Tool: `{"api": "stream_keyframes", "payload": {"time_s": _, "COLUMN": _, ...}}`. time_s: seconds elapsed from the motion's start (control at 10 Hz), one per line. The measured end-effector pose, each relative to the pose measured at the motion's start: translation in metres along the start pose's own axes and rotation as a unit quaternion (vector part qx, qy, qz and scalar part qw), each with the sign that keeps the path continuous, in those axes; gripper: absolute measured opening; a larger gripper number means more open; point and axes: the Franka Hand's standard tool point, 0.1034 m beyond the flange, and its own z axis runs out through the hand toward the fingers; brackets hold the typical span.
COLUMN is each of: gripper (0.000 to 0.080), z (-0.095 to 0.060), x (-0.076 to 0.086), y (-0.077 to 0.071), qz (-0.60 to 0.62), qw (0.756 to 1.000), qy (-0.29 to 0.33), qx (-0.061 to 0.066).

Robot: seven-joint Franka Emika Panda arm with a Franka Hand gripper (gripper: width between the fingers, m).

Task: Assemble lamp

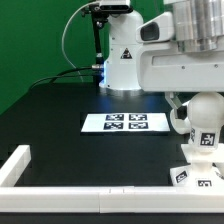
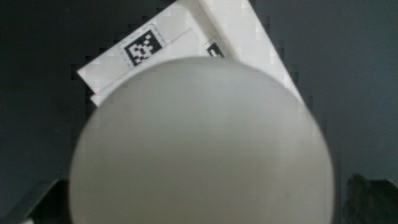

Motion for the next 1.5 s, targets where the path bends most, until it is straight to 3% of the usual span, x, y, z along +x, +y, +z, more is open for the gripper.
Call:
{"api": "stream_keyframes", "payload": {"time_s": 0.2, "gripper": 0.0698, "z": 0.002, "x": 0.000, "y": 0.001, "qz": -0.075, "qw": 0.997, "qy": -0.001, "qx": -0.001}}
{"api": "stream_keyframes", "payload": {"time_s": 0.3, "gripper": 0.0698, "z": 0.003, "x": 0.000, "y": 0.002, "qz": -0.144, "qw": 0.989, "qy": 0.002, "qx": -0.013}}
{"api": "stream_keyframes", "payload": {"time_s": 0.4, "gripper": 0.0698, "z": 0.006, "x": -0.003, "y": 0.004, "qz": -0.240, "qw": 0.970, "qy": 0.005, "qx": -0.035}}
{"api": "stream_keyframes", "payload": {"time_s": 0.6, "gripper": 0.0698, "z": 0.007, "x": -0.002, "y": 0.010, "qz": -0.352, "qw": 0.935, "qy": 0.001, "qx": -0.042}}
{"api": "stream_keyframes", "payload": {"time_s": 0.7, "gripper": 0.0698, "z": 0.008, "x": -0.001, "y": 0.013, "qz": -0.360, "qw": 0.932, "qy": 0.002, "qx": -0.042}}
{"api": "stream_keyframes", "payload": {"time_s": 0.8, "gripper": 0.0698, "z": 0.008, "x": -0.002, "y": 0.012, "qz": -0.350, "qw": 0.936, "qy": 0.003, "qx": -0.042}}
{"api": "stream_keyframes", "payload": {"time_s": 0.9, "gripper": 0.0597, "z": 0.008, "x": -0.002, "y": 0.012, "qz": -0.347, "qw": 0.937, "qy": 0.003, "qx": -0.042}}
{"api": "stream_keyframes", "payload": {"time_s": 1.0, "gripper": 0.0570, "z": 0.008, "x": -0.002, "y": 0.012, "qz": -0.345, "qw": 0.938, "qy": 0.003, "qx": -0.041}}
{"api": "stream_keyframes", "payload": {"time_s": 1.2, "gripper": 0.0570, "z": 0.008, "x": -0.002, "y": 0.011, "qz": -0.281, "qw": 0.959, "qy": 0.006, "qx": -0.041}}
{"api": "stream_keyframes", "payload": {"time_s": 1.5, "gripper": 0.0570, "z": 0.008, "x": 0.000, "y": 0.012, "qz": -0.073, "qw": 0.996, "qy": 0.017, "qx": -0.042}}
